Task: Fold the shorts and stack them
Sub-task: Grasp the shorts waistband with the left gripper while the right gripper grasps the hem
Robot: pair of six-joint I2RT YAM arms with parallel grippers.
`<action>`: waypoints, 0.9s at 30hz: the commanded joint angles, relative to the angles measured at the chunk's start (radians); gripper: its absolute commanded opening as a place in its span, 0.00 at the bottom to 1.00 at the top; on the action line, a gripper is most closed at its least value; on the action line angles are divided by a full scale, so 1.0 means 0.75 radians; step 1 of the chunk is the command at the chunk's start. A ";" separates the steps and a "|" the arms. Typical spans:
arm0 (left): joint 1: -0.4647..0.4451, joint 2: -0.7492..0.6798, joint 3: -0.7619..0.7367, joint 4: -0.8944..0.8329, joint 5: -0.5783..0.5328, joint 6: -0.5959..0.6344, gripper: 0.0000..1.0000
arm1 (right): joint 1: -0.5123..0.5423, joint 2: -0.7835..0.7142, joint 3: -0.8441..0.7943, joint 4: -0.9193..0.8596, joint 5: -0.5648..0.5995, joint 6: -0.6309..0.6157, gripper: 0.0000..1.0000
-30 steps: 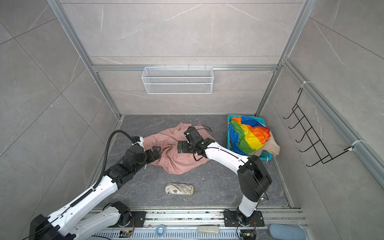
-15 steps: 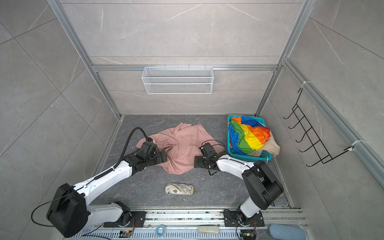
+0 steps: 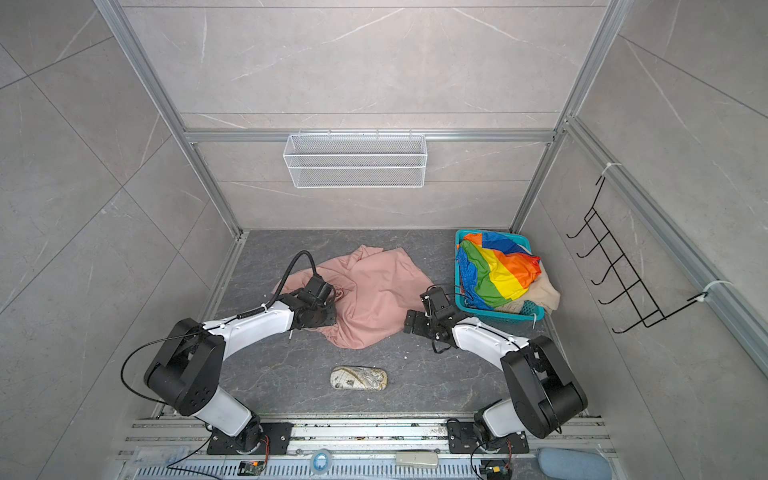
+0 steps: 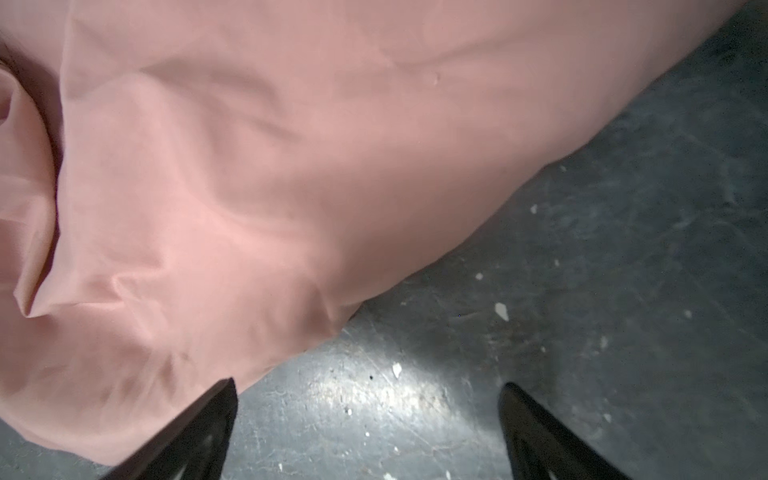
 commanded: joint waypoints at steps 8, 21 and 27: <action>0.118 -0.175 0.215 -0.141 -0.013 0.140 0.00 | -0.151 0.040 0.059 0.080 -0.041 0.131 0.99; 0.388 -0.583 -0.052 -0.050 0.130 -0.038 0.00 | -0.152 0.293 0.152 0.256 -0.082 0.303 0.85; 0.444 -0.590 -0.080 -0.027 0.192 -0.083 0.00 | -0.152 0.301 0.055 0.347 -0.070 0.322 0.53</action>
